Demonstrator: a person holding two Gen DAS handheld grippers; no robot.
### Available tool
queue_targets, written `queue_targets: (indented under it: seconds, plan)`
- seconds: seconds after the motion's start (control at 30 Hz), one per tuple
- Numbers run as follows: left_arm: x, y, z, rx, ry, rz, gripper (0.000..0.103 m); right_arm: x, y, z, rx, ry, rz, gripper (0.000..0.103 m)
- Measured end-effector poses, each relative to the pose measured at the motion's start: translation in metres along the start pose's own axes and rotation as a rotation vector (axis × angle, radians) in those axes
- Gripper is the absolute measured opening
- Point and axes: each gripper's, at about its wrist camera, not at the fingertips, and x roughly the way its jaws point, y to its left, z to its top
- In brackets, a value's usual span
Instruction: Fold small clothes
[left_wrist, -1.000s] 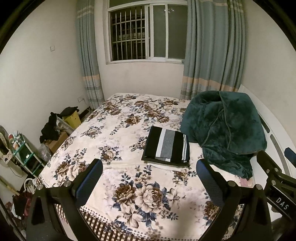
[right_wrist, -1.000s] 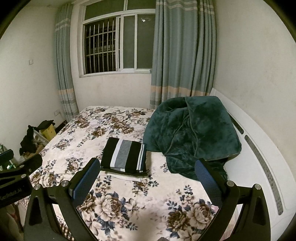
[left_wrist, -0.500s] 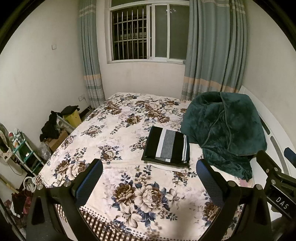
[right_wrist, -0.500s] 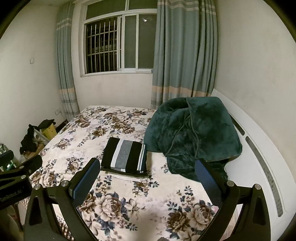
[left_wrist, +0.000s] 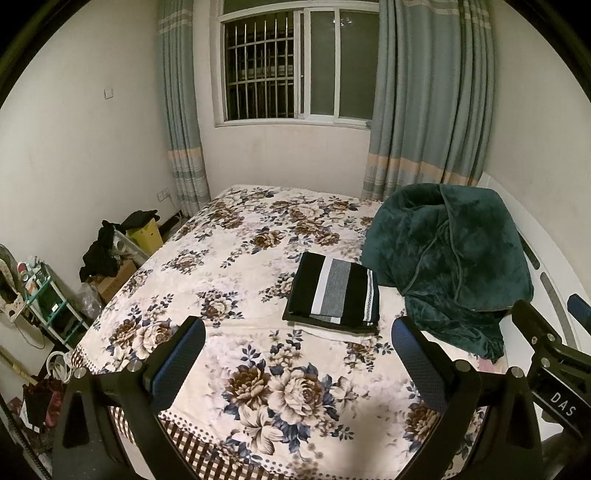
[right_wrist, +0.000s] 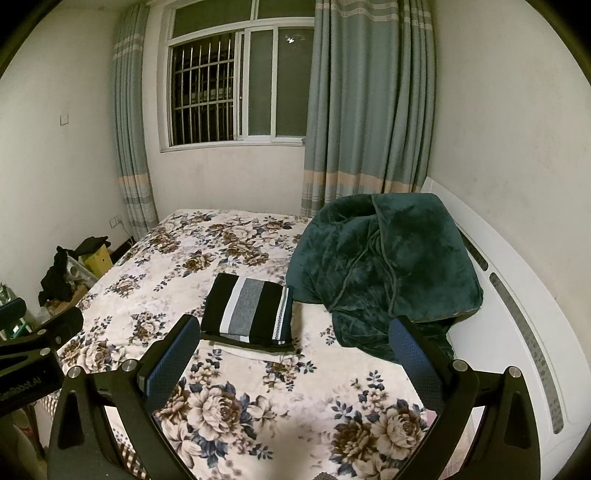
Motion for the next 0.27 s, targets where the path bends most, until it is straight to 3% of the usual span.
queue_targets:
  seconds: [0.27]
  plan:
    - [-0.0002, 0.0021, 0.0016, -0.003, -0.005, -0.002, 0.103, -0.0005, 0.0008, 0.0001, 0.001, -0.002, -0.003, 0.103]
